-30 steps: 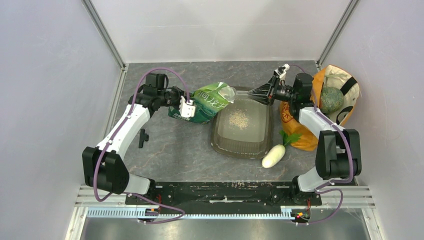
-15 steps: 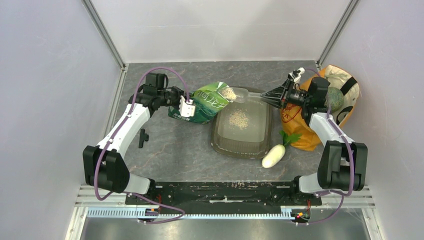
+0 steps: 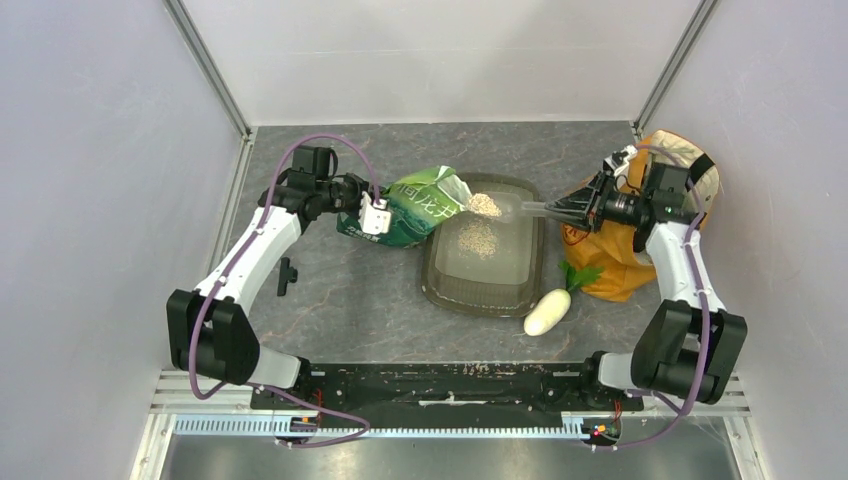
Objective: Fill the litter box with clean litter
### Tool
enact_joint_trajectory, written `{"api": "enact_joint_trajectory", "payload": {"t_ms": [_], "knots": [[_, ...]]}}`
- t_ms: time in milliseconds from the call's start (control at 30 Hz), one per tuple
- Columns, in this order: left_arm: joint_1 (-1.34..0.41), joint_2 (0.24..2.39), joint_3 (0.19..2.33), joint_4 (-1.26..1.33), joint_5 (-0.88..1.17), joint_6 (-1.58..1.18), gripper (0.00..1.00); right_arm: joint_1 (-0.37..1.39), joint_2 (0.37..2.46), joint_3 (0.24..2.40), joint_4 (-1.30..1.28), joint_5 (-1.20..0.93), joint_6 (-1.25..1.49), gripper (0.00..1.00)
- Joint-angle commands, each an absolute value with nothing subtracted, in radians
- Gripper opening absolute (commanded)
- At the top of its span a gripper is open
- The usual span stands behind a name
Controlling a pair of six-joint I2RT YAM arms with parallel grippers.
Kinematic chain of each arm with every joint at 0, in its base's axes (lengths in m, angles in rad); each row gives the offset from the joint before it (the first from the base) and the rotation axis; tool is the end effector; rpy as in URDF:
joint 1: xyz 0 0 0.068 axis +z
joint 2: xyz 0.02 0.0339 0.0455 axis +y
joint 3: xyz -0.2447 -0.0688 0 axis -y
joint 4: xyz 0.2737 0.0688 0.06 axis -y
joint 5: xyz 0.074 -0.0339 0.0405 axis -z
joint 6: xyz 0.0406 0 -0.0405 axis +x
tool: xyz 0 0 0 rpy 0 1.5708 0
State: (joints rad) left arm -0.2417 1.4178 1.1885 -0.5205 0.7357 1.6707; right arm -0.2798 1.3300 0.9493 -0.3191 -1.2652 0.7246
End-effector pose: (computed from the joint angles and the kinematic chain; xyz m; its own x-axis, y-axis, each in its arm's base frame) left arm 0.3227 -0.1076 0.2806 0.7170 0.5830 -0.3821 0.5931 -0.2224 0.7738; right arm 0.3029 -0.0467 0.2496 -0.8732 0.4584 -0.1657 -0.0525 0.2495 0.9670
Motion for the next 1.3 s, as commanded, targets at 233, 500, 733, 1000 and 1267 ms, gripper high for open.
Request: {"api": "enact_joint_trajectory", "payload": {"t_ms": [233,500,733,1000,1267], "knots": [[-0.242,1.42,1.243,-0.472,0.763,1.709,0.02,-0.094,1.387,1.377,-1.04,-0.666,0.11,0.0],[-0.242,1.411,1.235,-0.465,0.767,1.708,0.02,0.034,1.401,1.482,-1.062,-0.487,0.055,0.0],[-0.242,1.403,1.226,-0.463,0.767,1.718,0.02,0.194,1.384,1.592,-1.065,-0.28,-0.113,0.0],[-0.242,1.387,1.218,-0.466,0.759,1.732,0.02,0.202,1.457,1.88,-1.114,-0.451,-0.102,0.0],[-0.242,1.37,1.21,-0.468,0.756,1.747,0.02,0.205,1.579,2.034,-1.145,-0.632,-0.01,0.0]]}}
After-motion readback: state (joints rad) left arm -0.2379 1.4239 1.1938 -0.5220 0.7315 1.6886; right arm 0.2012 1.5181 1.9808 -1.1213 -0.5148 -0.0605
